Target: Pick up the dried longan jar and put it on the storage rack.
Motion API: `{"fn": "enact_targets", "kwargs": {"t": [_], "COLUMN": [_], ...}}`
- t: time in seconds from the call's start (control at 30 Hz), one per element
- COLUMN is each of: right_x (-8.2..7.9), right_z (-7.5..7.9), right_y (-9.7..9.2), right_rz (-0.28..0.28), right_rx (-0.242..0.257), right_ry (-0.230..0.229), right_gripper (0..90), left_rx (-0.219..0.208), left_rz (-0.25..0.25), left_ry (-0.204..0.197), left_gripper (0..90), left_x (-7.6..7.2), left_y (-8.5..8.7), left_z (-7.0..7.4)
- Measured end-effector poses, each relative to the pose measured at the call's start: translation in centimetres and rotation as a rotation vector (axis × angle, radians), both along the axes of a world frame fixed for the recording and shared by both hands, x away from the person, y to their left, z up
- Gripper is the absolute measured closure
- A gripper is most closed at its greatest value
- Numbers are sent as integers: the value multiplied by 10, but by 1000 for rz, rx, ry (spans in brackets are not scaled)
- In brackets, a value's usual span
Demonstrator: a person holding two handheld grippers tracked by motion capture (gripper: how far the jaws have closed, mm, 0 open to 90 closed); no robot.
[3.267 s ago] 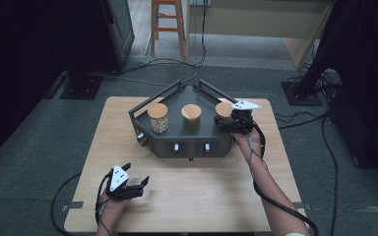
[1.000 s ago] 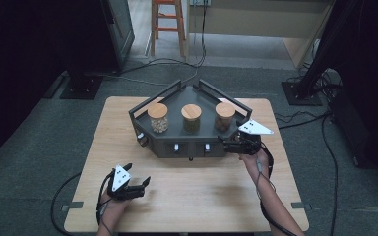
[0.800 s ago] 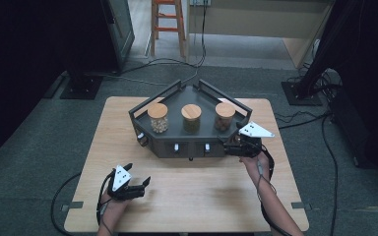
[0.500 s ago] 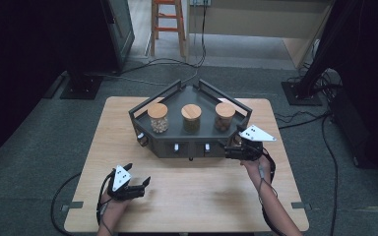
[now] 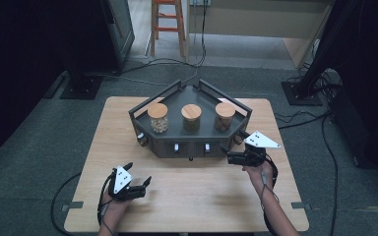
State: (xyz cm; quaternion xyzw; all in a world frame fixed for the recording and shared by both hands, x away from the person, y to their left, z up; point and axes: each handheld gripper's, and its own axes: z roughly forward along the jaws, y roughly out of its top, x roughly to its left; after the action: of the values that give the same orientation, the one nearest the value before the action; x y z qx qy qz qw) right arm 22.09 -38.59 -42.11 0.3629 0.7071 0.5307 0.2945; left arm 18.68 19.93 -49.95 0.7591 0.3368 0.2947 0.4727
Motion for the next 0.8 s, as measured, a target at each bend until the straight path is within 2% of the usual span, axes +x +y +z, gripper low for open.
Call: {"fn": "enact_targets", "kwargs": {"t": [0.5,0.67,0.8], "right_x": [-5,-8,-11], "right_z": [-18,-23,-27], "right_y": [-9,-8,-6], "right_rz": [28,41,30], "right_rx": [28,14,-10], "right_ry": [8,1,-4], "right_gripper": [92,93,92], "left_rx": [26,35,40], "left_rz": [4,12,14], "left_ry": [5,3,8], "left_gripper": [118,118,118], "left_x": [1,0,0], "left_y": [-4,-6,-7], "left_z": [0,0,0]}}
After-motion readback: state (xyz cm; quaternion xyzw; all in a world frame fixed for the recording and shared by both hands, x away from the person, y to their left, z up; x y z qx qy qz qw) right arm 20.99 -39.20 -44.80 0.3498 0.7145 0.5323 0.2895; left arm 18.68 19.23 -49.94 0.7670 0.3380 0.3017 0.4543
